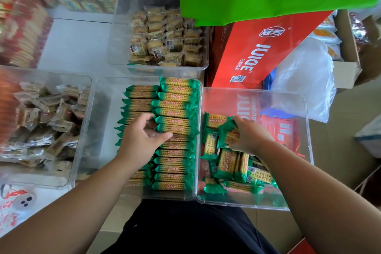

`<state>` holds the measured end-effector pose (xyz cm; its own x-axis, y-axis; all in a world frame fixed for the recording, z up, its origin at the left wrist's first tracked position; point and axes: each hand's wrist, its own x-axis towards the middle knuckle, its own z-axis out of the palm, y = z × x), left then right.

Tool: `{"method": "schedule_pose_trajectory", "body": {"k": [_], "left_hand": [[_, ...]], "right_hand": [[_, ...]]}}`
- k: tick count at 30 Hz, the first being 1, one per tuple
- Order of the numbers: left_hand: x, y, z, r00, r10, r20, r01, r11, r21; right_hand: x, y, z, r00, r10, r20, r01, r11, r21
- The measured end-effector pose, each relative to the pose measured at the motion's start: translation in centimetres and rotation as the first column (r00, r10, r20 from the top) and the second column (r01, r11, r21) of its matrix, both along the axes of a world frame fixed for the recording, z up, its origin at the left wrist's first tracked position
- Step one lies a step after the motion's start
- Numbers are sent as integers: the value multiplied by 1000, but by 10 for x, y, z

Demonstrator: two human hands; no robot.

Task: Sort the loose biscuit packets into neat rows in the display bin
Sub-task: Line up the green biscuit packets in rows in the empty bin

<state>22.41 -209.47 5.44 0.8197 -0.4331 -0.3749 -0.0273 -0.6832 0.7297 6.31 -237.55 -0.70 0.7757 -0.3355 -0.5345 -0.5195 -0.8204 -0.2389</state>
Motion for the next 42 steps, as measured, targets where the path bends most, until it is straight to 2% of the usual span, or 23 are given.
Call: {"method": "schedule_pose_trajectory", "body": {"k": [4, 8, 12, 16, 19, 22, 25, 28, 31, 34, 38, 42], "left_hand": [[2, 2, 0, 998, 16, 59, -18, 999, 31], [3, -2, 9, 999, 28, 22, -29, 999, 38], [7, -1, 14, 999, 13, -53, -13, 1000, 6], [10, 2, 15, 992, -4, -129, -3, 999, -51], [18, 7, 11, 989, -43, -142, 32, 996, -81], [27, 13, 7, 983, -76, -165, 66, 996, -66], [31, 17, 1, 973, -111, -204, 91, 990, -104], [32, 24, 4, 953, -110, -282, 57, 980, -189], [27, 33, 9, 949, -128, -290, 69, 976, -205], [21, 43, 15, 950, -228, -213, 198, 968, -154], [7, 47, 22, 932, -318, -175, 314, 948, -54], [4, 39, 19, 941, -303, -149, 301, 953, -41]], "right_hand": [[-7, -3, 17, 975, -176, 138, 181, 983, -27], [-14, 9, 54, 878, -368, 305, 369, 928, 57], [-9, 49, 111, 789, -406, 462, 373, 913, 166], [4, 95, 154, 755, -372, 540, 279, 927, 249], [13, 120, 159, 832, -255, 493, 154, 959, 237], [25, 138, 147, 941, -39, 337, -3, 992, 125], [37, 153, 128, 950, 132, 283, -135, 991, -8], [44, 164, 108, 925, 230, 301, -195, 971, -140], [46, 166, 95, 905, 274, 325, -171, 935, -311], [45, 168, 84, 910, 246, 334, -100, 911, -399], [46, 169, 73, 957, 142, 252, -42, 930, -364], [43, 163, 73, 964, 120, 235, -42, 948, -314]]}}
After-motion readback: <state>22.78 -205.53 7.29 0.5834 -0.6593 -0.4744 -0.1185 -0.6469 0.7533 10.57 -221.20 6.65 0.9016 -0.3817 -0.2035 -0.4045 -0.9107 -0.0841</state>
